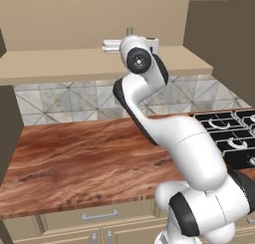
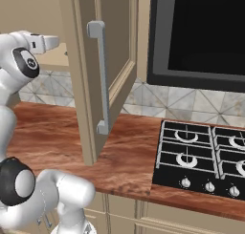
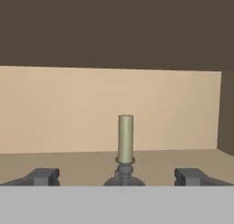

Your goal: Get the candle and the liquor from the cabinet and move them to the dining counter.

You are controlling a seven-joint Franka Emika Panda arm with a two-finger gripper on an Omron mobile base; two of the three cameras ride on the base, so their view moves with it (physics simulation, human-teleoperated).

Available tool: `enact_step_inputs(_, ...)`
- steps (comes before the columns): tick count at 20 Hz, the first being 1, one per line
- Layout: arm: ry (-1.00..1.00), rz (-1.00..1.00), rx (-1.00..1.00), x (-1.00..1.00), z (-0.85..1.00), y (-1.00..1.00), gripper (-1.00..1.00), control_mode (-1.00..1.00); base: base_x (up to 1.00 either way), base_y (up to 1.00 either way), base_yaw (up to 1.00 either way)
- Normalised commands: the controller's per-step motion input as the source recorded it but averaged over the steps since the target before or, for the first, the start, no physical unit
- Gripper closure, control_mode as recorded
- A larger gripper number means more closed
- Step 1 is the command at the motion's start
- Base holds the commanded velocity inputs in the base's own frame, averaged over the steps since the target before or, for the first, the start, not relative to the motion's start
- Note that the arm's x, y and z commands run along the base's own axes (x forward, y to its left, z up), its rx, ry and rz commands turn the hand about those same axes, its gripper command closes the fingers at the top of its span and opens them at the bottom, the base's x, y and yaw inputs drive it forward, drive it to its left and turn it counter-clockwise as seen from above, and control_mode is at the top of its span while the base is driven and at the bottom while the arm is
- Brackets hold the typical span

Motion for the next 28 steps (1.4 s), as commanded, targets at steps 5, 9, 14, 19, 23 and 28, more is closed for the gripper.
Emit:
enact_step_inputs(5,0.07,0.0,0.0,0.32,0.0,-0.01,-1.0,-1.0,0.0,0.0,0.0)
enact_step_inputs(9,0.09,0.0,0.0,0.36,0.0,-0.08,-1.0,-1.0,0.0,0.0,0.0)
enact_step_inputs(14,0.08,0.0,0.0,0.34,0.0,-0.16,-1.0,-1.0,0.0,0.0,0.0)
enact_step_inputs(19,0.06,0.0,0.0,0.32,0.0,-0.2,-1.0,-1.0,0.0,0.0,0.0)
enact_step_inputs(23,0.05,0.0,0.01,0.3,0.0,-0.16,-1.0,-1.0,0.0,0.0,0.0)
enact_step_inputs(28,0.04,0.0,0.0,0.27,0.0,-0.02,-1.0,-1.0,0.0,0.0,0.0)
